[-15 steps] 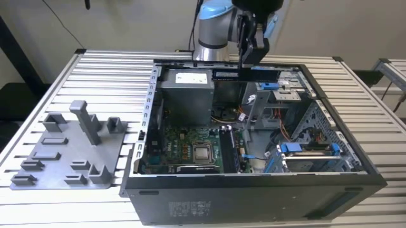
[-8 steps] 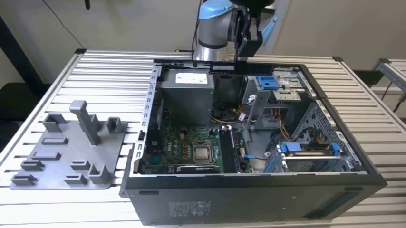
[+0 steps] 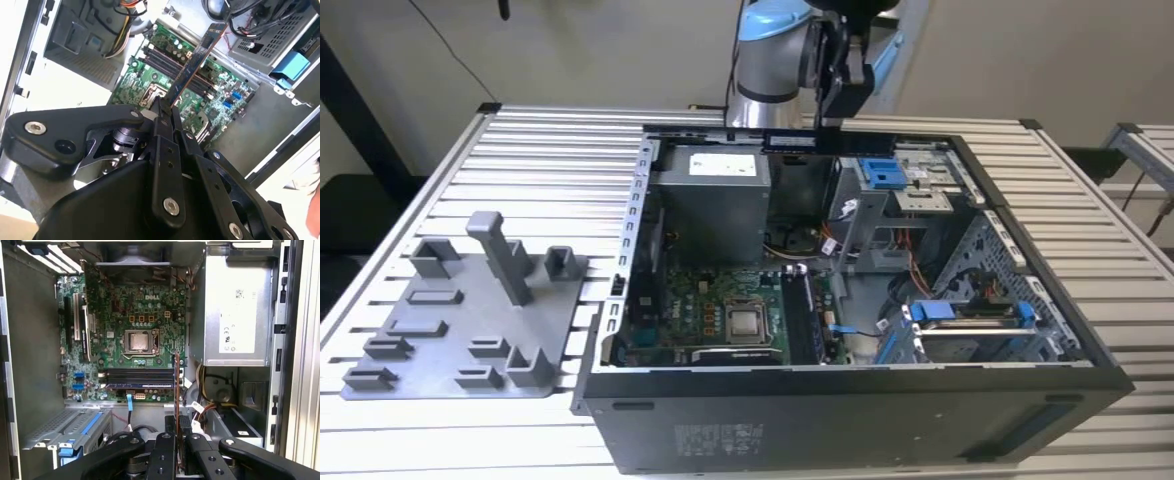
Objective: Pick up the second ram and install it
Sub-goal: 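Pick up the second ram and move it above second insertion slot, then insert the second ram into the second slot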
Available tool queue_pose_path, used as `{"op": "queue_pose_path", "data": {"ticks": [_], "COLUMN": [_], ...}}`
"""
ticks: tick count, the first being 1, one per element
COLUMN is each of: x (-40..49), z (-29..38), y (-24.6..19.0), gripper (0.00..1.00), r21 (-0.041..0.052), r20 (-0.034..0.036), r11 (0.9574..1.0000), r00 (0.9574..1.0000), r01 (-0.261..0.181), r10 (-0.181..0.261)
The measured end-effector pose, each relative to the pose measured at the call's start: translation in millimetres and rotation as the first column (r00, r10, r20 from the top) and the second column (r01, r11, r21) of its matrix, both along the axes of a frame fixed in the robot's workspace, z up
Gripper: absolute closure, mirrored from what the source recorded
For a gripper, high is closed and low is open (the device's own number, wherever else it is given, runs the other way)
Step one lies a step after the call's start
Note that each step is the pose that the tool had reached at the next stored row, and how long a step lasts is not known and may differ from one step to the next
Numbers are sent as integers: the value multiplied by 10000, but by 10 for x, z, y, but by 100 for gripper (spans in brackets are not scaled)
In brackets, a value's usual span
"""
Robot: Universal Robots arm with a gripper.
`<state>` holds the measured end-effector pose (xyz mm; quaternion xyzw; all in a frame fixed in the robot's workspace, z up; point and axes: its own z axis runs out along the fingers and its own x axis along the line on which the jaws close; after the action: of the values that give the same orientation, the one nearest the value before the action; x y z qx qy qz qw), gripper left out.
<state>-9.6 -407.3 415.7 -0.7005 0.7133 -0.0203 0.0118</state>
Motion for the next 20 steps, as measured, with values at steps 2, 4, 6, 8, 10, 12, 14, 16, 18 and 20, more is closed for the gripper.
{"op": "queue_pose_path", "data": {"ticks": [2, 4, 6, 8, 10, 12, 14, 16, 18, 20], "x": [1, 16, 17, 19, 21, 23, 24, 25, 25, 24], "z": [0, 0, 0, 0, 0, 0, 0, 0, 0, 0], "y": [0, 0, 0, 0, 0, 0, 0, 0, 0, 0], "gripper": [86, 86, 86, 86, 86, 86, 86, 86, 86, 86], "r21": [0, -1, -1, -1, -1, 0, -1, -1, 0, 0], "r20": [-1, -1, -1, -1, 0, 0, 0, -1, 0, -1], "r11": [10000, 10000, 10000, 10000, 10000, 10000, 10000, 10000, 9998, 9993], "r00": [10000, 10000, 10000, 10000, 10000, 10000, 10000, 10000, 9998, 9993], "r01": [2, 0, 0, 0, 0, 0, 1, 58, 216, 369], "r10": [-2, 0, 0, 0, 0, 0, -1, -58, -216, -369]}}
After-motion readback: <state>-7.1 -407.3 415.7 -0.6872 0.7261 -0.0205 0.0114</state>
